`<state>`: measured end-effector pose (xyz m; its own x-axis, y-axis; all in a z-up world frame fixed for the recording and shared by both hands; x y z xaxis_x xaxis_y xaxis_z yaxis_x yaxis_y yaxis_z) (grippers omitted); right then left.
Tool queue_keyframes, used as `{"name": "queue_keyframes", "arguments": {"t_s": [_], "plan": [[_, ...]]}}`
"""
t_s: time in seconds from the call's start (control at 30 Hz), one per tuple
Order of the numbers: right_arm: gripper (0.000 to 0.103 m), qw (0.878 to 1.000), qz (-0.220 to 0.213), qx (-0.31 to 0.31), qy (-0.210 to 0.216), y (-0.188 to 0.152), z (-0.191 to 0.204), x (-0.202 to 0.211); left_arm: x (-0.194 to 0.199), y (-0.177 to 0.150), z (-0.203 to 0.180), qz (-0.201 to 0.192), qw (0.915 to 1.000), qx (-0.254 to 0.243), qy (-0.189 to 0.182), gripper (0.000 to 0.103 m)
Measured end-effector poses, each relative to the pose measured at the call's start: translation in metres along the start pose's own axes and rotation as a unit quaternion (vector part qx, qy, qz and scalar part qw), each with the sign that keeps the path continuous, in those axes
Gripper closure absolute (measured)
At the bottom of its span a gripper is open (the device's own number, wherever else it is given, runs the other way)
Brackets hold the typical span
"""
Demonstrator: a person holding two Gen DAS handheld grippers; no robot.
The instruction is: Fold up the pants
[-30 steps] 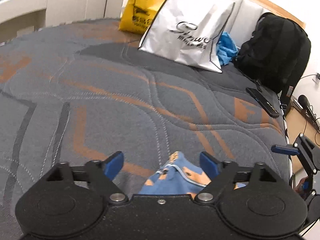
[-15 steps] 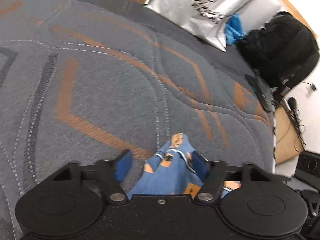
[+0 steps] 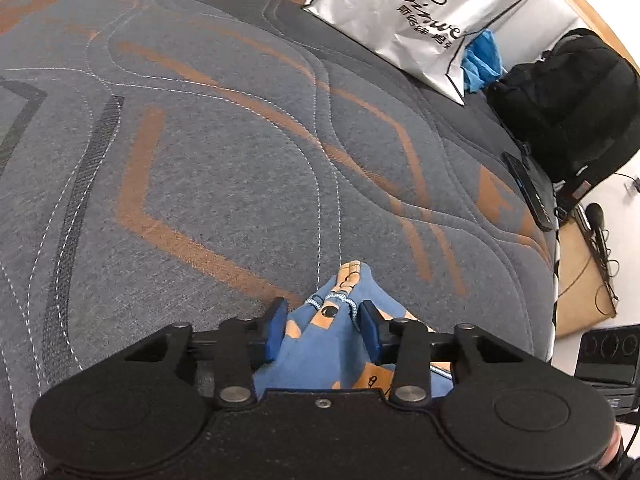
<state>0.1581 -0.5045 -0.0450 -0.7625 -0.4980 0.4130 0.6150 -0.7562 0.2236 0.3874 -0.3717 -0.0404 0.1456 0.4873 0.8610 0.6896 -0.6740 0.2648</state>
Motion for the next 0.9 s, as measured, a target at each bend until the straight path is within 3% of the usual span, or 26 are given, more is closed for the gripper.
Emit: {"name": "queue_keyframes", "arguments": {"t_s": [0.1, 0.13, 0.23, 0.37, 0.53, 0.7, 0.8, 0.87, 0.9], "plan": [[0.085, 1.000, -0.003, -0.029, -0.006, -0.004, -0.011, -0.002, 0.000, -0.002, -0.004, -0.002, 1.0000, 0.003, 0.008, 0.080], [0.087, 0.999, -0.004, -0.030, -0.013, -0.004, -0.013, -0.005, 0.000, -0.003, -0.005, -0.005, 0.9999, 0.003, 0.012, 0.081], [0.089, 1.000, -0.014, -0.010, -0.018, -0.005, -0.009, -0.009, 0.006, -0.004, -0.013, -0.016, 0.9996, -0.007, 0.023, 0.087], [0.089, 0.995, -0.040, 0.072, -0.060, -0.006, 0.008, -0.006, 0.020, -0.003, -0.028, -0.042, 0.9981, -0.037, 0.025, 0.088], [0.088, 0.975, -0.085, 0.177, -0.107, -0.007, 0.037, 0.003, 0.022, 0.003, -0.038, -0.058, 0.9962, -0.061, 0.023, 0.088], [0.088, 0.961, -0.086, 0.219, -0.149, -0.009, 0.048, -0.007, -0.002, 0.009, -0.036, -0.039, 0.9974, -0.056, 0.022, 0.087], [0.084, 0.960, -0.059, 0.209, -0.178, -0.009, 0.037, -0.015, -0.012, 0.006, -0.033, -0.048, 0.9967, -0.060, 0.030, 0.080], [0.080, 0.962, -0.047, 0.198, -0.184, -0.011, 0.023, -0.009, -0.006, 0.003, -0.034, -0.069, 0.9956, -0.052, 0.036, 0.059], [0.072, 0.961, -0.050, 0.200, -0.183, -0.013, 0.022, -0.004, -0.002, 0.001, -0.034, -0.081, 0.9945, -0.047, 0.046, 0.040]]}}
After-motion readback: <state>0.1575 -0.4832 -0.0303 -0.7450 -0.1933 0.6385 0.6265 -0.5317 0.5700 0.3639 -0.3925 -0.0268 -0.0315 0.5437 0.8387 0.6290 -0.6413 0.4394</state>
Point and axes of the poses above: each gripper's, at about its wrist camera, not at the fingertips, and x roughly against the way its jaws point, z to its left, y to its top, the point moved 4 cm from there along -x, roughly the way its jaws point, and after that the axes turned 12 degrees about z, right-handed, at the moved point
